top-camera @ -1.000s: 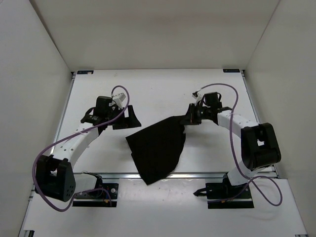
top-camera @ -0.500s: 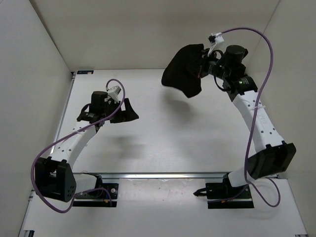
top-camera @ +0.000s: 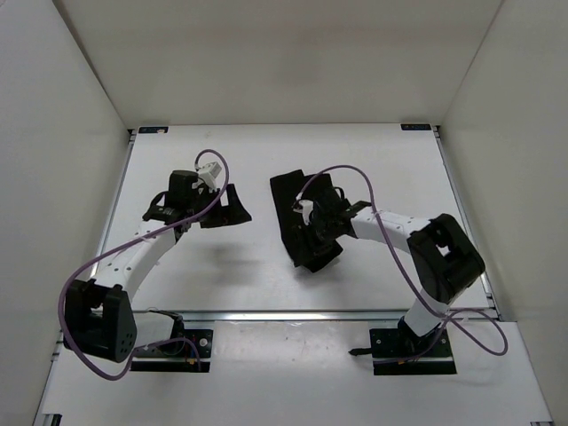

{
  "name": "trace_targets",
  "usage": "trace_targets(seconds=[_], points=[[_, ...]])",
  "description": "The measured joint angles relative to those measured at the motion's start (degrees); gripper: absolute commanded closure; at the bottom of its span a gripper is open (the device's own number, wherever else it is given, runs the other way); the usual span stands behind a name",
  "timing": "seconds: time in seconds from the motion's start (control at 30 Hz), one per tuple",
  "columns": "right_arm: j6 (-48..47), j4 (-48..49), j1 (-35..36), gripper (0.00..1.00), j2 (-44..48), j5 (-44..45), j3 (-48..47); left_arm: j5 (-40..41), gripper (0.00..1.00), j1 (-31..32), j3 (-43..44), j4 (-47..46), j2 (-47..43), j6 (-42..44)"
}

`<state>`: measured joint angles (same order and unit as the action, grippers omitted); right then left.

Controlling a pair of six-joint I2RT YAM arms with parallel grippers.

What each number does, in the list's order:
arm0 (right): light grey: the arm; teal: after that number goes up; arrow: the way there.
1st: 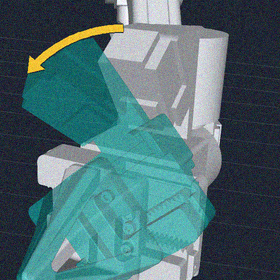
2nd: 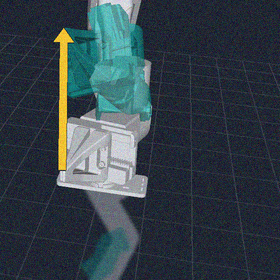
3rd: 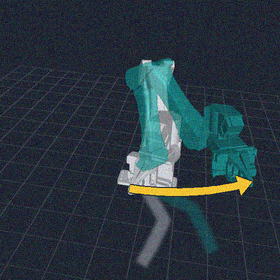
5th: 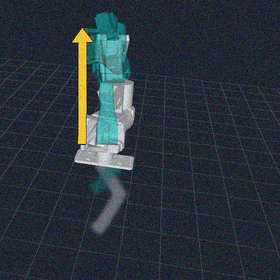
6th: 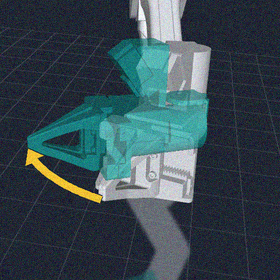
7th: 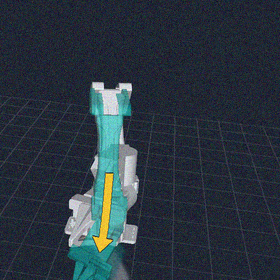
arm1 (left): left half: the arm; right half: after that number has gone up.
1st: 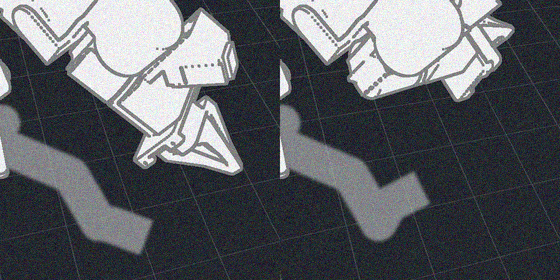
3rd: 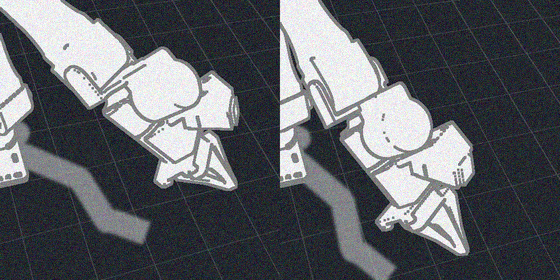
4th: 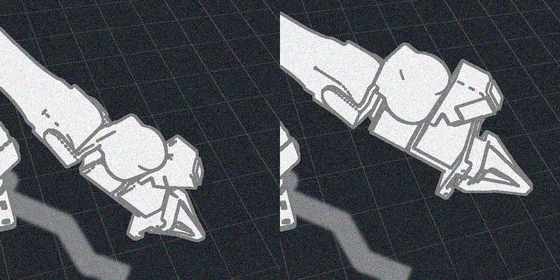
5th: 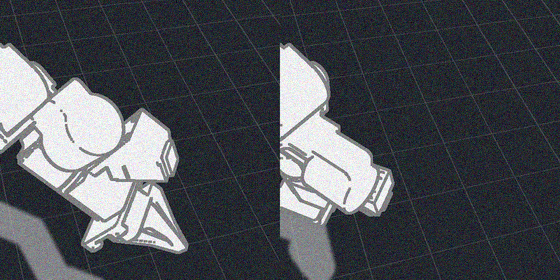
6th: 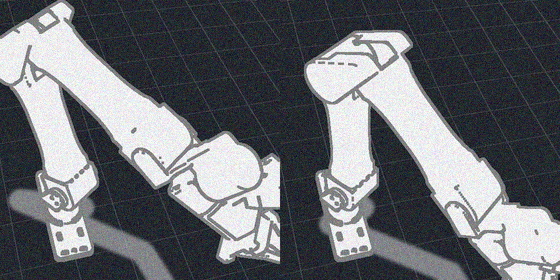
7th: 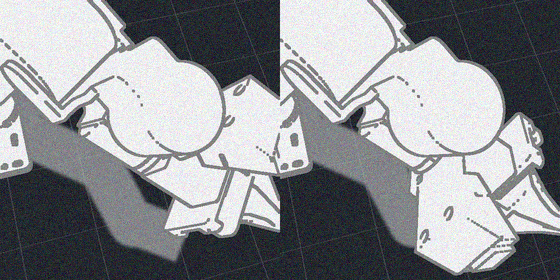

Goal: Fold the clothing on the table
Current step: Move the skirt to the center of the board, then flatten the skirt out

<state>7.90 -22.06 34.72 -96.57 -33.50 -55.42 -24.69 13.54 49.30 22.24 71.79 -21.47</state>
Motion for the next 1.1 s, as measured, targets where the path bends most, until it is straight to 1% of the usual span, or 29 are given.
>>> trace_targets(seconds=[0.03,0.07,0.17,0.27,0.33,0.37,0.4,0.43,0.5,0.57,0.67,0.73,0.9,1.1], points=[[0.20,0.02,0.00,0.38,0.37,-0.70,-0.28,0.00,0.01,0.20,-0.17,-0.07,0.13,-0.11],[0.33,0.39,-0.55,0.27,1.20,-1.33,-0.61,0.00,0.01,0.48,-0.22,-0.09,0.33,-0.37],[1.60,1.95,-4.59,0.10,6.43,-2.56,-0.59,-0.09,0.02,1.51,-0.24,-1.36,1.31,-1.38],[4.33,6.82,-12.79,0.06,15.69,-4.81,1.05,0.00,0.02,3.89,-0.98,-3.82,2.62,-3.61],[6.36,11.21,-18.78,0.07,22.40,-6.21,3.80,0.11,0.02,6.60,-1.55,-5.38,3.63,-5.44],[7.32,12.98,-21.84,0.08,25.51,-6.45,5.51,0.26,0.01,8.33,-1.77,-6.47,4.33,-6.54],[8.02,14.08,-24.24,0.13,27.98,-6.27,7.26,0.24,0.01,9.79,-1.81,-7.52,5.11,-7.54],[8.35,14.53,-25.75,0.15,29.59,-5.73,8.74,0.24,0.01,11.08,-1.81,-8.63,6.08,-8.63],[8.68,14.75,-27.23,0.23,31.06,-3.85,11.96,0.15,0.02,13.25,-1.81,-10.73,8.02,-10.62],[8.98,14.05,-27.67,0.24,30.32,-2.05,15.17,0.24,0.01,14.84,-1.53,-12.41,10.54,-12.22],[9.42,13.35,-27.89,0.22,27.26,-0.76,19.47,0.63,0.01,16.48,0.44,-13.33,14.73,-13.55],[9.99,13.46,-28.04,0.21,25.57,-0.61,20.52,0.76,0.01,16.98,2.34,-13.70,16.96,-14.05],[10.67,16.33,-26.91,0.23,21.73,-0.57,18.86,0.94,0.01,16.09,4.35,-14.43,18.32,-14.53],[10.99,18.69,-22.80,0.30,17.18,-0.35,14.84,0.96,0.01,13.38,4.00,-14.32,17.68,-14.51]])
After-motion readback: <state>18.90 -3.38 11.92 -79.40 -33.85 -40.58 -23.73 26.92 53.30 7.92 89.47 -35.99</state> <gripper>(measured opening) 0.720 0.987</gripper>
